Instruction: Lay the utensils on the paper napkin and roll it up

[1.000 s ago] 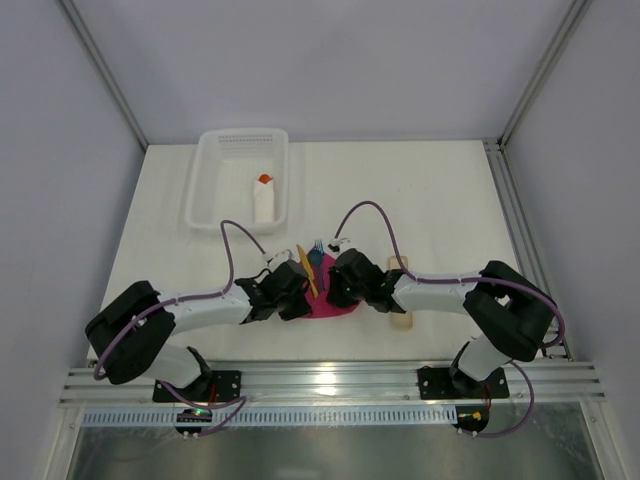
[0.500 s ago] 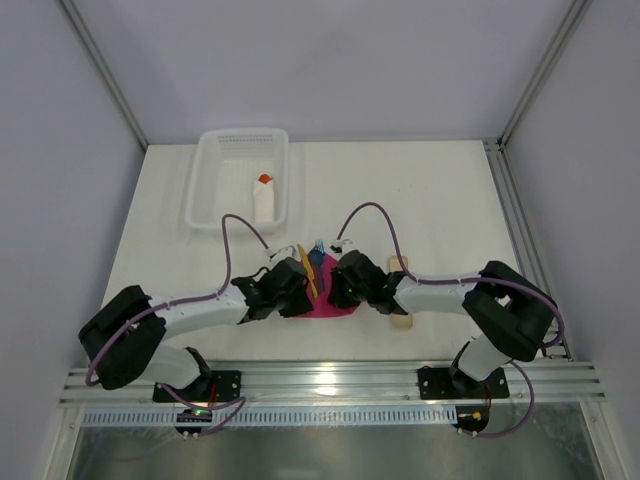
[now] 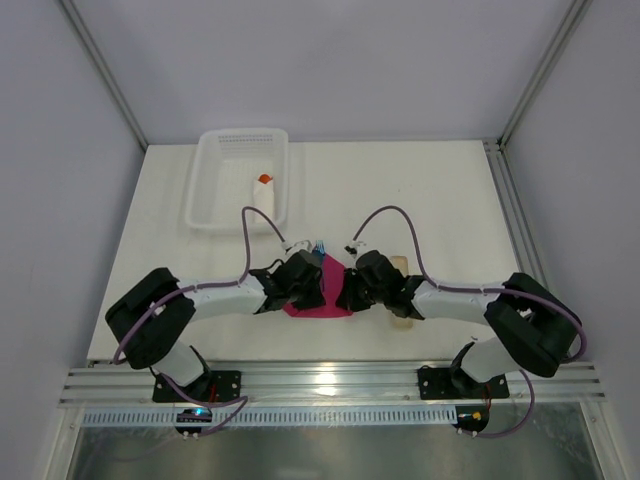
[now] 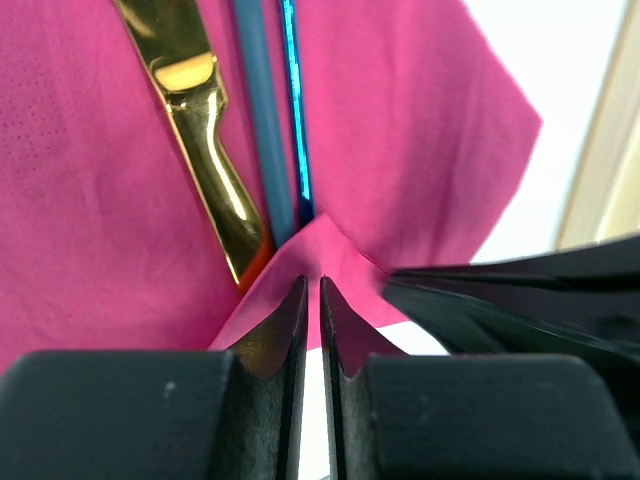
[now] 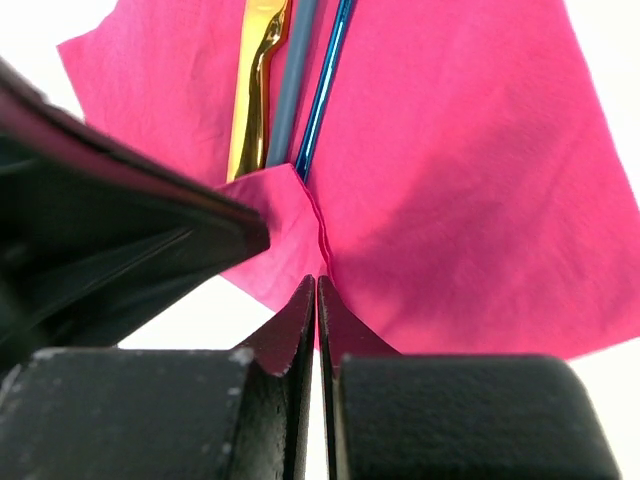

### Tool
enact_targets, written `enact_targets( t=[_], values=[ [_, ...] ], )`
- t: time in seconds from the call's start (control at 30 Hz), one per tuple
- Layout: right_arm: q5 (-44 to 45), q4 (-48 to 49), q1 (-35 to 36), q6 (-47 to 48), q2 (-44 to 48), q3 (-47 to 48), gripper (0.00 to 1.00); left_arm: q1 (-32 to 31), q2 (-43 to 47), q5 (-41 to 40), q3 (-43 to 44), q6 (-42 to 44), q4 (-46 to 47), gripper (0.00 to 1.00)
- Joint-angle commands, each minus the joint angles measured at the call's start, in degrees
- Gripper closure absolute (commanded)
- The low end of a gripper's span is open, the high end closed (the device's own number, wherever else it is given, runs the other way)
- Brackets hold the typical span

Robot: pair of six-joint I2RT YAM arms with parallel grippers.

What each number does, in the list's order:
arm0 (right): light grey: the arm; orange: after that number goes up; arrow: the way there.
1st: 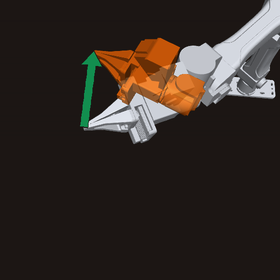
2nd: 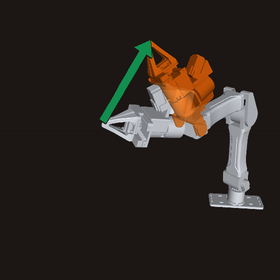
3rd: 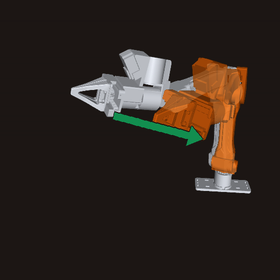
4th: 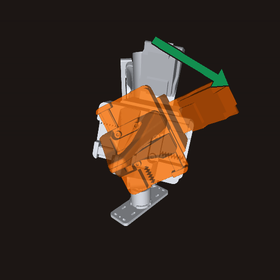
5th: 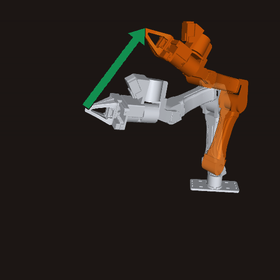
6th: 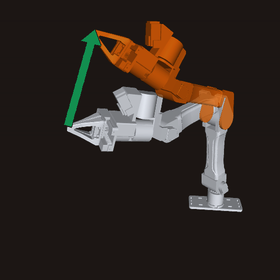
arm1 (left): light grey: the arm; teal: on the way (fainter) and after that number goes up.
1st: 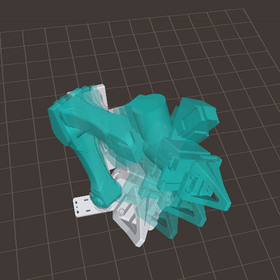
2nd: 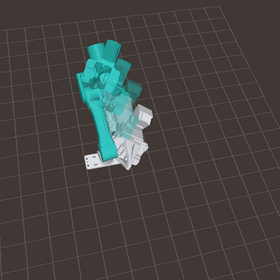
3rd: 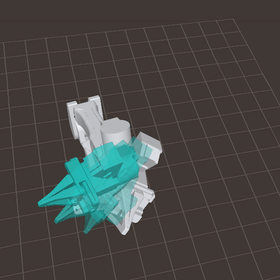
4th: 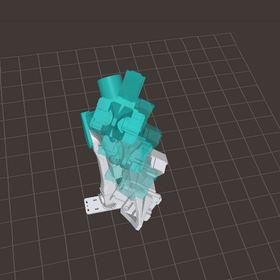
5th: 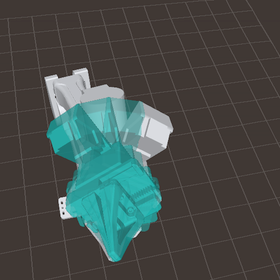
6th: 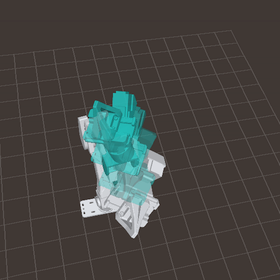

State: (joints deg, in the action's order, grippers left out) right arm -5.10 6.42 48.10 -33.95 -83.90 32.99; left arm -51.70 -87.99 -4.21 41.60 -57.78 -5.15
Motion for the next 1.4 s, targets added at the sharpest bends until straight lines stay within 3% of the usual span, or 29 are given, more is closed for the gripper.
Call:
enact_targets(
  t=[0.0, 0.23, 0.47, 0.87, 1.37],
  values=[
    [-7.2, 4.6, -2.5, 0.3, 4.0, -2.1, 0.95, 0.5, -1.5, 0.4, 1.4, 1.4, 2.3, 0.91],
    [-22.4, 10.2, -7.1, 2.8, 2.9, -4.4, 0.95, 1.3, -1.9, 0.6, 1.2, 2.5, 3.5, 0.91],
    [-28.6, 15.9, -9.5, 1.9, -2.0, -4.6, 0.96, 1.4, -2.3, 0.7, 0.8, 2.7, 3.1, 0.92],
    [-30.3, 17.8, -11.7, 1.7, -8.6, -4.0, 0.96, 1.5, -3.3, 0.8, 0.8, 2.0, 2.8, 0.94],
    [-26.5, 16.1, -11.8, 0.4, -4.4, -11.0, 0.96, 1.5, -4.5, -0.5, 1.3, 0.9, 1.1, 0.96]
  ],
)
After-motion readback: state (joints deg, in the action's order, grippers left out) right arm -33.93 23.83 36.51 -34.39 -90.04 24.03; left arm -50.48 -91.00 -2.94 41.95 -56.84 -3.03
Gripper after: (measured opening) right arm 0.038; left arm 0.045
